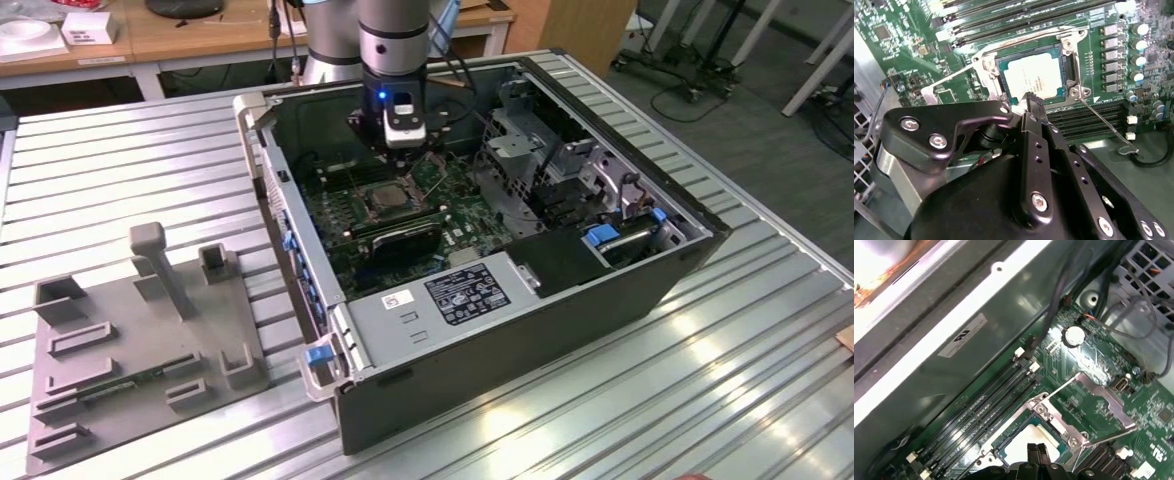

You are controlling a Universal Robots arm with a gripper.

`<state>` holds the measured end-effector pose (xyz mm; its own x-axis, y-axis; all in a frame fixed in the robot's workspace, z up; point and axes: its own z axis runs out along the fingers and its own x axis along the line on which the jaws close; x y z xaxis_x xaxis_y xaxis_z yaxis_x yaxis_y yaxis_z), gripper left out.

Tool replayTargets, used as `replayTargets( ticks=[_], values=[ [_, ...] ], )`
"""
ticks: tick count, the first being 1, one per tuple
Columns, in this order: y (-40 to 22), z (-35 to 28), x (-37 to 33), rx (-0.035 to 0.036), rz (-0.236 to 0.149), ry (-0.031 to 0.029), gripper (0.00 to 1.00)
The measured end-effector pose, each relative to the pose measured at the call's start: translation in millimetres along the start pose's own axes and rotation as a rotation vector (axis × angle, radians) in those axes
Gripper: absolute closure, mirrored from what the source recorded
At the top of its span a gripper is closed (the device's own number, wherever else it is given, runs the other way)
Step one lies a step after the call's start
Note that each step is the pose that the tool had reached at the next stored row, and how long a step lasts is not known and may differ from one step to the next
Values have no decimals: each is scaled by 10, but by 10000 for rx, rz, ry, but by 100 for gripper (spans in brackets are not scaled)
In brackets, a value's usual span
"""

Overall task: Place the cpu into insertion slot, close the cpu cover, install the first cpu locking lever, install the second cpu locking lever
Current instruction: 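Close the cpu cover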

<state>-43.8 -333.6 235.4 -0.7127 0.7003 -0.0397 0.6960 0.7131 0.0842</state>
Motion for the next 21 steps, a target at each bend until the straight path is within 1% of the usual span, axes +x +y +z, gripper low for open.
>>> replayTargets(
  ticks=[2,3,10,12,14,16,21],
  values=[
    [0,1,0,-51,-221,-24,90],
    [1,2,0,-61,-275,-25,90],
    [0,1,0,-61,-283,-26,90],
    [0,2,0,-64,-347,-21,90],
    [0,3,0,-73,-536,-4,90],
    [-1,6,0,-85,-808,19,90],
    [-2,19,1,-119,-1697,95,90]
  ],
)
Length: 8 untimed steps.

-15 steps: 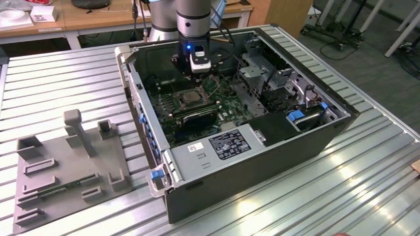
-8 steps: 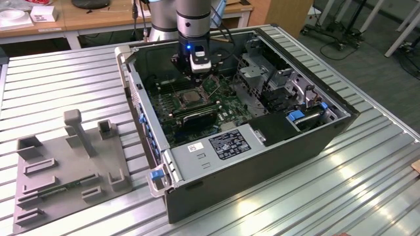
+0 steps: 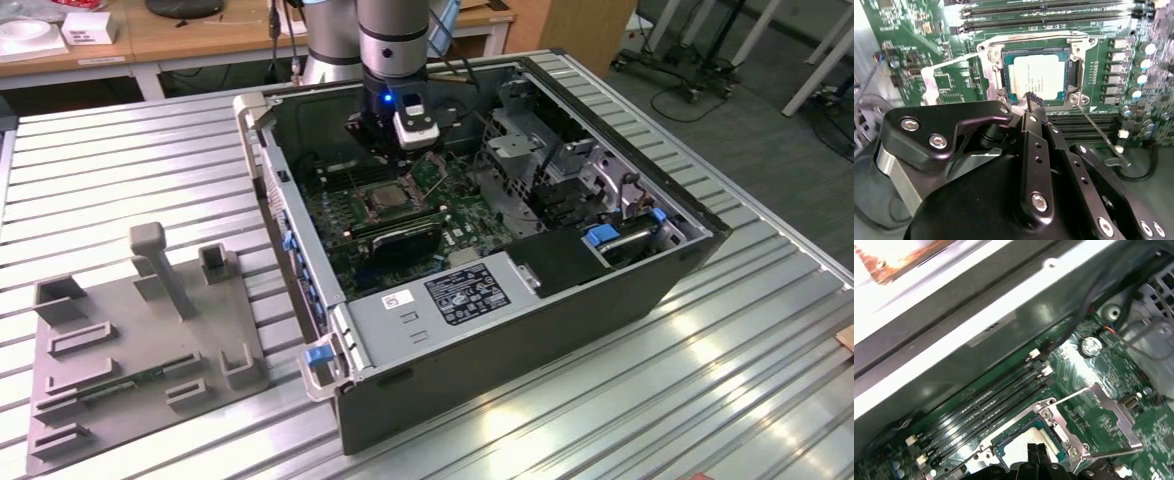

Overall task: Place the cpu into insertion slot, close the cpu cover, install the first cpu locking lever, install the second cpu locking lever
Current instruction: 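Close the cpu cover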

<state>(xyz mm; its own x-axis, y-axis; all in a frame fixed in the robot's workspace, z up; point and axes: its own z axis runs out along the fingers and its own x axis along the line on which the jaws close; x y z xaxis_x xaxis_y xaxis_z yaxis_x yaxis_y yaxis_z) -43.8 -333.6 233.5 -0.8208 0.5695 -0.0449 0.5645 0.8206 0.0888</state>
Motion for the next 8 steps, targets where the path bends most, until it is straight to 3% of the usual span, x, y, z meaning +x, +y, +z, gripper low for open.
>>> replayTargets(
  ticks=[8],
  values=[
    [-2,22,1,-43,-1424,113,90]
  ],
)
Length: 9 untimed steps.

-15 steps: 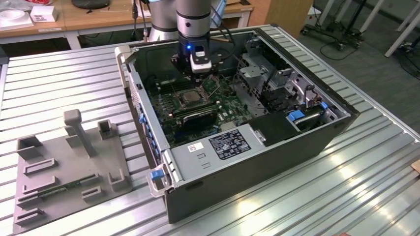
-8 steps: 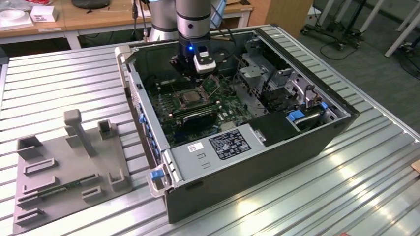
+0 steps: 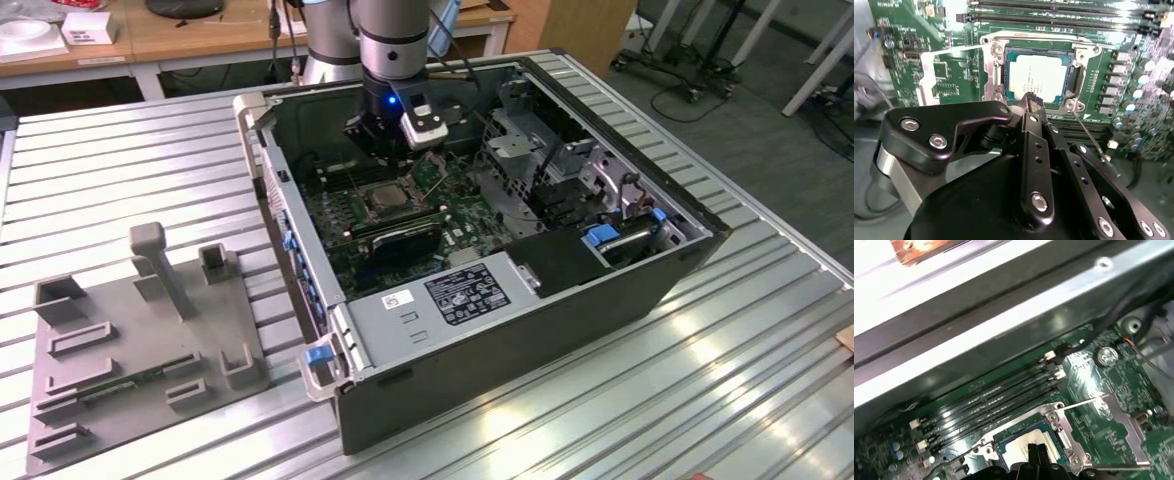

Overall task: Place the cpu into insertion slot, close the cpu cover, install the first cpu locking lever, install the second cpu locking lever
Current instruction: 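Close the cpu cover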

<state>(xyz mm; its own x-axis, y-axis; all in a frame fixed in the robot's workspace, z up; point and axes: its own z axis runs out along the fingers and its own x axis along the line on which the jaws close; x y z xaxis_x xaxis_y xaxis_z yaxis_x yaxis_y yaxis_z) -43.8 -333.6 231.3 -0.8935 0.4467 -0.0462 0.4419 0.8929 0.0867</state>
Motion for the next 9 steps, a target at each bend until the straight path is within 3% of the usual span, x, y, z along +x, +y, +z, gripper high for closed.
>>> replayTargets(
  ticks=[9],
  values=[
    [-1,18,1,-39,-1551,117,90]
  ],
)
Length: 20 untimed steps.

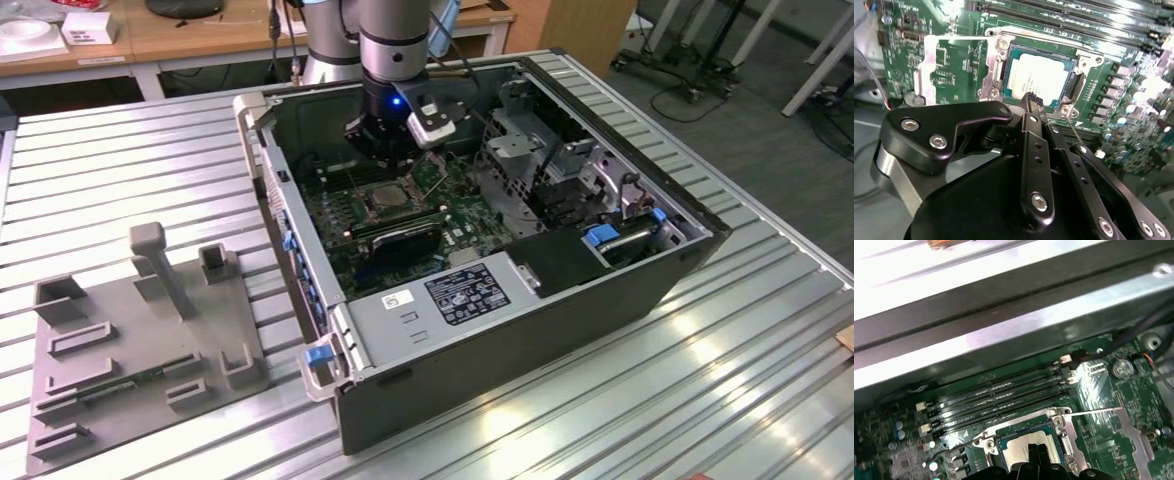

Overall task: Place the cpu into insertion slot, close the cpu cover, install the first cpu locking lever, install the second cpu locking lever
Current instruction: 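Close the cpu cover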

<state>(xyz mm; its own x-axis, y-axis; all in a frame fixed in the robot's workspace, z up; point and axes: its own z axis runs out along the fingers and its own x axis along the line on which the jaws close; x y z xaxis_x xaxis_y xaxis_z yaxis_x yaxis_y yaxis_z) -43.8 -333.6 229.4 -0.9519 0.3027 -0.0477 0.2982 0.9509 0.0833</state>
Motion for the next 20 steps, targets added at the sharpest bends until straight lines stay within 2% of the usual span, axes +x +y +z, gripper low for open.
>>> replayTargets(
  ticks=[10,20],
  values=[
    [-1,19,1,-78,-1742,145,90],
    [-2,19,1,-71,-1763,145,90]
  ],
)
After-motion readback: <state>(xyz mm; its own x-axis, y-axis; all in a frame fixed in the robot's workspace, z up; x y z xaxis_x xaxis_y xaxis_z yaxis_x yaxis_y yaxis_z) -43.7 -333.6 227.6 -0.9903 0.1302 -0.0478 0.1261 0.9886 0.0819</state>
